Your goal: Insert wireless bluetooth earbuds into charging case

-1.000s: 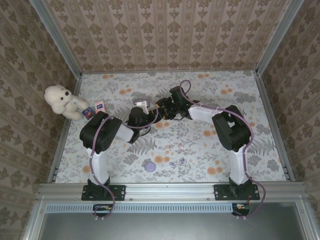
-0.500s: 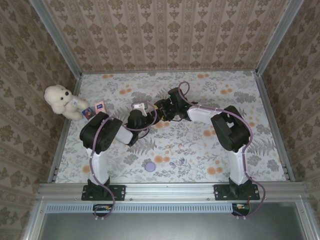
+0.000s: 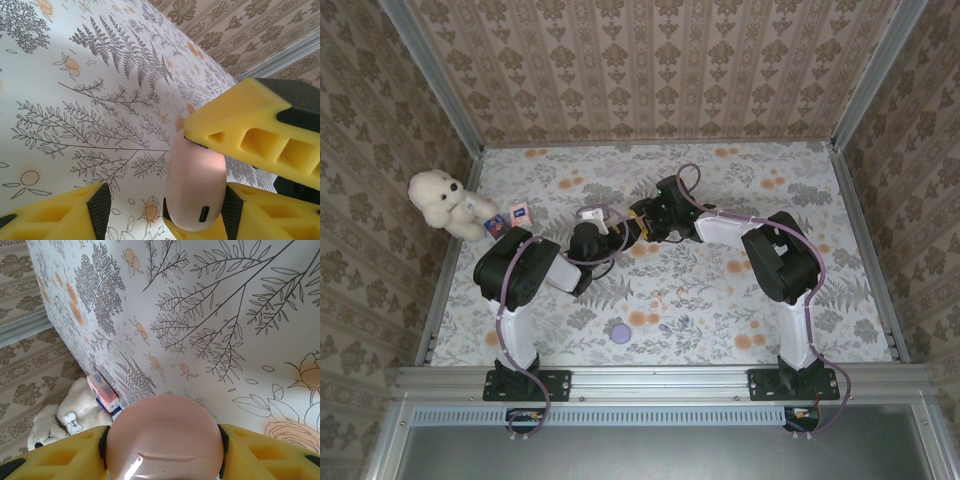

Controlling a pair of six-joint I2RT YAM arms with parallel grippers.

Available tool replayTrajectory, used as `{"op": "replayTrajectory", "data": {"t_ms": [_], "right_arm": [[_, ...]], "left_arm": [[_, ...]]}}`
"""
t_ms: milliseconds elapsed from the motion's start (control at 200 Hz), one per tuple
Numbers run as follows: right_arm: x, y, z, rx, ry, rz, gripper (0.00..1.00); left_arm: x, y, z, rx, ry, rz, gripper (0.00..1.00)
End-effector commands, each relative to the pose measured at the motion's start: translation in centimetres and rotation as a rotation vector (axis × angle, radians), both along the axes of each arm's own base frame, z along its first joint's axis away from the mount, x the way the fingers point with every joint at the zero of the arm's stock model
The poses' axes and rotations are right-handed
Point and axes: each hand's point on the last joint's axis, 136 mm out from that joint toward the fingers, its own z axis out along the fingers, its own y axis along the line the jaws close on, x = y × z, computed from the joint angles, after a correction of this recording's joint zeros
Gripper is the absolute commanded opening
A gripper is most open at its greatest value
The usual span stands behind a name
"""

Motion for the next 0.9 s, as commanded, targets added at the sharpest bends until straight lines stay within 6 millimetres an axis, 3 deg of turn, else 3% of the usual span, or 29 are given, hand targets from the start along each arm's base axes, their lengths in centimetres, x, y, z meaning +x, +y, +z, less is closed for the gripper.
{"op": "replayTrajectory", "data": {"t_ms": [0,895], "right_arm": [[0.1,-0.5,1.7,0.013,-0.011,-0.034,0.55],[0.0,-0.3,2.2,0.037,-0.017,-0.03,0.55]], "left_arm": [[0.4,0.4,2.0,-0.042,-0.047,0.02,0.63],[1.3,-1.0,1.3,-0.068,-0.04,0.009,0.51]]}}
